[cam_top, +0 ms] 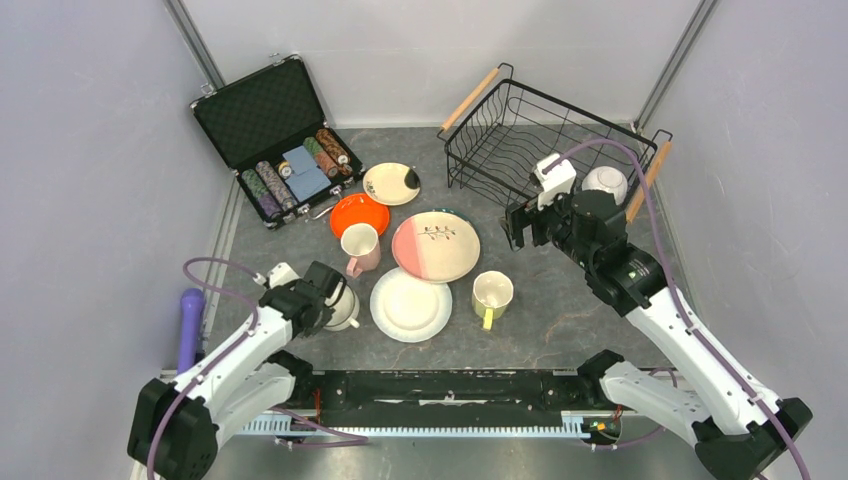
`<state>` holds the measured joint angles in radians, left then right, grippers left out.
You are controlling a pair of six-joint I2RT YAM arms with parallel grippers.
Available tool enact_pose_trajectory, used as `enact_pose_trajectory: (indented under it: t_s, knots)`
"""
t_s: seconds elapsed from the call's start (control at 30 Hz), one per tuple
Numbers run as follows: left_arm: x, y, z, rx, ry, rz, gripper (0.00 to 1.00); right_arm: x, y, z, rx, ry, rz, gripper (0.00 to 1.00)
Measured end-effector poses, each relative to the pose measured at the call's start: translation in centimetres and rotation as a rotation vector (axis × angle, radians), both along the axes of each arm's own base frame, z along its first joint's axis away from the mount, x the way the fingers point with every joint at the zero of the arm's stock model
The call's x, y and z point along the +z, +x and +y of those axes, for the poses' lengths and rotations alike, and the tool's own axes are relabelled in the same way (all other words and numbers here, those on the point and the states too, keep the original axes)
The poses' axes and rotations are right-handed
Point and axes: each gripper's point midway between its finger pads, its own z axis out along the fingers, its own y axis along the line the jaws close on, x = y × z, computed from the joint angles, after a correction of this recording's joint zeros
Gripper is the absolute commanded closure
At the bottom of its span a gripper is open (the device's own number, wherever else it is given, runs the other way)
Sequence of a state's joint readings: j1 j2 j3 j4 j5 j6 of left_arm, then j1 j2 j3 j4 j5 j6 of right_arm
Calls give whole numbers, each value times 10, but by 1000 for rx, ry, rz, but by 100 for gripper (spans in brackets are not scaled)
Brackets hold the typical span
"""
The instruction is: Load the mixed dishes into the dish rack
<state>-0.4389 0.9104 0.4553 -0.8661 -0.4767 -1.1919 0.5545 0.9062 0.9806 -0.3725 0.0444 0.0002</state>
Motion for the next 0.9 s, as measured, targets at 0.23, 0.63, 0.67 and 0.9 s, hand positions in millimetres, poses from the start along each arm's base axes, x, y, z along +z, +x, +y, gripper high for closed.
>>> enact_pose_trajectory:
  t_s: [0.23, 0.63, 0.67, 0.9]
  knots:
    - [0, 3, -1, 0, -23, -49, 98, -3, -4, 0, 12, 3, 3, 6]
    - [114, 13, 0, 4, -115, -327, 98, -17, -23, 41, 228, 81, 110, 7]
    - [129, 16, 1, 0, -124, -381, 98, -19, -26, 48, 268, 97, 133, 7]
    - [177, 47, -27, -160, -259, -707, 98, -15, -56, 88, 503, 246, 253, 8]
